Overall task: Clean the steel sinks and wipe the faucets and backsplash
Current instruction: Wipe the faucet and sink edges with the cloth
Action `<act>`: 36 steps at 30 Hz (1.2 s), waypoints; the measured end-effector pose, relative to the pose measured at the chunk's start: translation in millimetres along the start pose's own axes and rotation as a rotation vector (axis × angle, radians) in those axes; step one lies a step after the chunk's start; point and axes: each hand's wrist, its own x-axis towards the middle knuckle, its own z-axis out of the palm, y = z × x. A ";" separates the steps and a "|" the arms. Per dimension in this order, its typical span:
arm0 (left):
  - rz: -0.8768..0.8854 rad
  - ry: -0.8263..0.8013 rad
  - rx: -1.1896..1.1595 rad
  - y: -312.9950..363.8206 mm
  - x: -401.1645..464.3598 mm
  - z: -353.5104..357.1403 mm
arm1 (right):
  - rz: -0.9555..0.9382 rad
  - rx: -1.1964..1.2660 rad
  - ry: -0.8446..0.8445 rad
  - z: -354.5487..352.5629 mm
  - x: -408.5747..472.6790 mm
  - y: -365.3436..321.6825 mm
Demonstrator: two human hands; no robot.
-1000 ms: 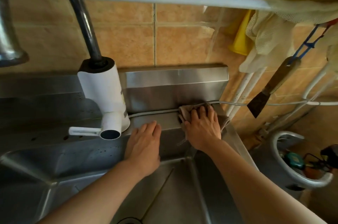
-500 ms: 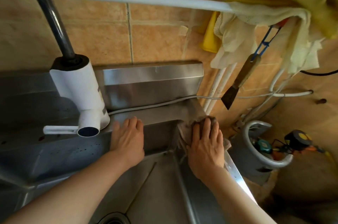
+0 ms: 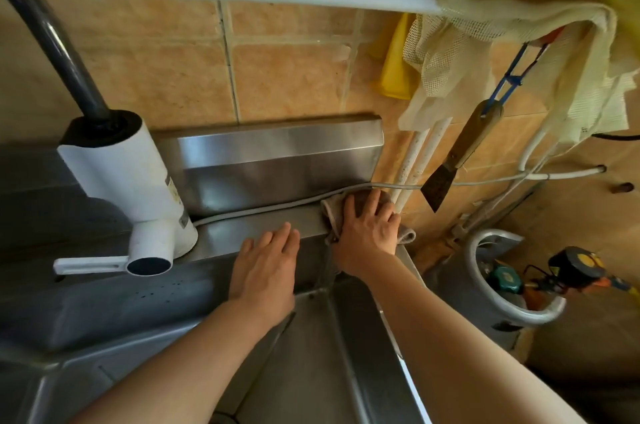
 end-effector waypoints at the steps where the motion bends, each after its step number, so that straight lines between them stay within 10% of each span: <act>1: -0.005 -0.002 0.001 -0.2 0.6 0.0 | -0.019 -0.004 -0.002 -0.7 4.9 0.1; 17: -0.073 -0.173 0.052 13.6 -0.9 -27.0 | 0.021 0.108 0.022 11.2 -163.0 62.0; 25: 0.379 -0.137 -0.174 81.3 -52.8 -15.1 | 0.148 0.050 -0.036 29.2 -284.0 93.5; 36: 0.385 -0.203 -0.169 82.9 -50.9 -12.6 | 0.083 0.102 -0.039 13.4 -187.3 64.5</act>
